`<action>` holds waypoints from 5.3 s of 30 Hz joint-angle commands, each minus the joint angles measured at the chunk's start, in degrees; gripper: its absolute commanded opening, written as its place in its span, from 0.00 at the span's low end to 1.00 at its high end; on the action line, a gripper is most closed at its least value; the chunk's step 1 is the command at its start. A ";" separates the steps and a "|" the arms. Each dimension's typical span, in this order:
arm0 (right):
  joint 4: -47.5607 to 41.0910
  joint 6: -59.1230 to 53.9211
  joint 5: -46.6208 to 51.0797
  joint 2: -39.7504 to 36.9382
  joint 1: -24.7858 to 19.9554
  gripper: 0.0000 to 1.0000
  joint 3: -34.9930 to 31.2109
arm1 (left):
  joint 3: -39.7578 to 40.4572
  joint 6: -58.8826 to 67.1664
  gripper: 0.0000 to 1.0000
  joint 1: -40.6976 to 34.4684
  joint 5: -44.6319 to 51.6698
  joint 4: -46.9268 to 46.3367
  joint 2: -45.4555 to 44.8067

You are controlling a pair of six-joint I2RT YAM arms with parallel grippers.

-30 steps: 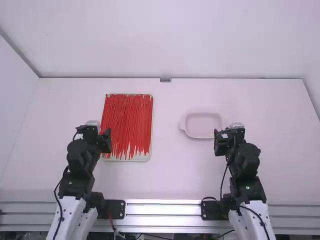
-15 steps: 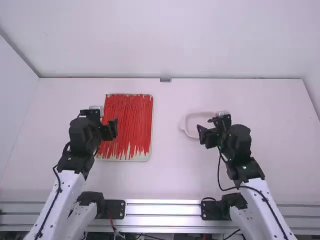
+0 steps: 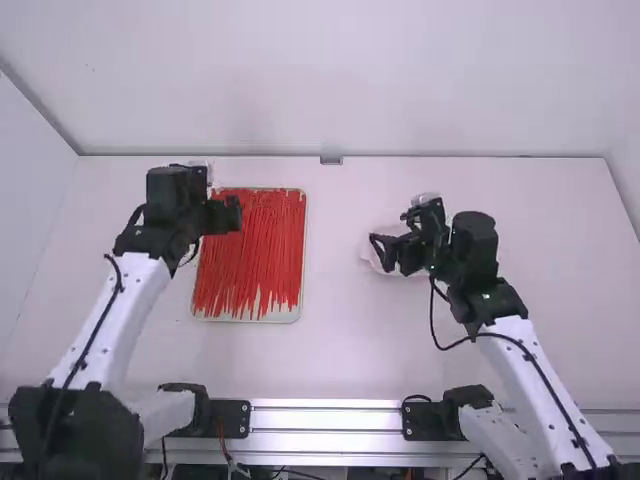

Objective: Fasten the cable tie

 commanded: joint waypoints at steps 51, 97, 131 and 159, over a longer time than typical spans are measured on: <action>7.56 -0.63 -11.47 21.29 0.98 0.99 10.75 | 22.49 -0.76 1.00 4.87 1.09 6.40 43.28; 4.52 -1.55 -11.28 21.29 1.40 0.99 10.64 | 18.16 -2.40 0.49 5.20 -0.83 15.72 48.17; 6.45 -1.57 -10.14 21.29 1.36 0.99 10.67 | 18.16 -3.37 0.29 5.05 -4.07 15.69 48.81; 6.25 -1.57 -10.16 21.29 1.36 0.99 10.67 | 18.16 -3.58 0.11 5.03 -4.07 15.34 48.81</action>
